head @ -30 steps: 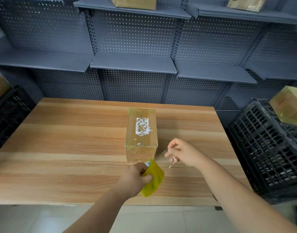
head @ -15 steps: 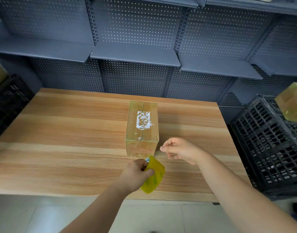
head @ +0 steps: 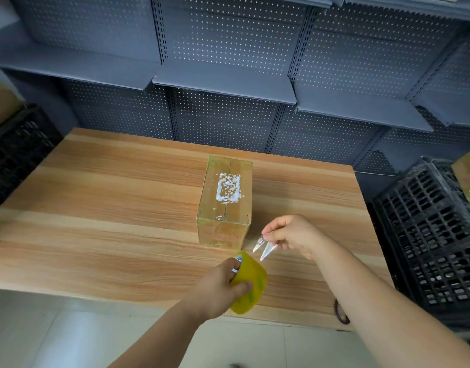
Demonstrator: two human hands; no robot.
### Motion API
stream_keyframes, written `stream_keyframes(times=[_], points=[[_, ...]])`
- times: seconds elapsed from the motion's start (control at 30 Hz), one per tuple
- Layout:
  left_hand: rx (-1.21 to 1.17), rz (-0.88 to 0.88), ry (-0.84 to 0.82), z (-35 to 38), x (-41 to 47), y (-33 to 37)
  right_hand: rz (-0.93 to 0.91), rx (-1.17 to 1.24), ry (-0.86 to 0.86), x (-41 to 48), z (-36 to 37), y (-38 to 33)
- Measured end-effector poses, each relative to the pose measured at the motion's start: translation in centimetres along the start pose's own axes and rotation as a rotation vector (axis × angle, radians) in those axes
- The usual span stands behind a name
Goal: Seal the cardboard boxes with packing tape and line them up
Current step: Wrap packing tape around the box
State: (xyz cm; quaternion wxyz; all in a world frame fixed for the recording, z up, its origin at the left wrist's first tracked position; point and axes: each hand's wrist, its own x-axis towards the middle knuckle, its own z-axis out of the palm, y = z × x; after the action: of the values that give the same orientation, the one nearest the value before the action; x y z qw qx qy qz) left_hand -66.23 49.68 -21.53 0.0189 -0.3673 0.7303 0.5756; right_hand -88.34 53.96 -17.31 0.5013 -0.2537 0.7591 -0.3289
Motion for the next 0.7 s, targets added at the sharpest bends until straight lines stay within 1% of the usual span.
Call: stream_keyframes(times=[0.07,0.17,0.3,0.37,0.43,0.53,0.6,0.7], points=[[-0.038,0.001,0.038,0.4,-0.1,-0.1,-0.051,-0.043,0.017,0.4,0.4,0.0],[-0.091,-0.018,0.076,0.5,-0.2,-0.2,-0.084,-0.008,0.011,0.6,1.0,-0.5],[-0.123,-0.033,0.124,-0.1,-0.3,-0.5,-0.014,0.068,-0.105,0.8,0.9,-0.8],[-0.140,-0.035,0.129,-0.5,-0.5,-0.6,-0.026,-0.001,-0.139,0.8,0.9,-0.7],[-0.159,-0.025,0.118,-0.8,-0.6,-0.7,-0.060,-0.049,-0.113,0.7,1.2,-0.9],[-0.150,-0.013,0.099,-1.1,-0.8,-0.7,-0.033,-0.085,-0.064,0.7,1.6,-1.2],[-0.131,-0.002,0.094,-1.2,-0.9,-0.7,-0.010,-0.150,-0.034,0.9,1.7,-1.5],[-0.129,0.019,0.095,-1.3,-1.0,-0.6,-0.007,-0.242,-0.048,0.5,1.4,-2.2]])
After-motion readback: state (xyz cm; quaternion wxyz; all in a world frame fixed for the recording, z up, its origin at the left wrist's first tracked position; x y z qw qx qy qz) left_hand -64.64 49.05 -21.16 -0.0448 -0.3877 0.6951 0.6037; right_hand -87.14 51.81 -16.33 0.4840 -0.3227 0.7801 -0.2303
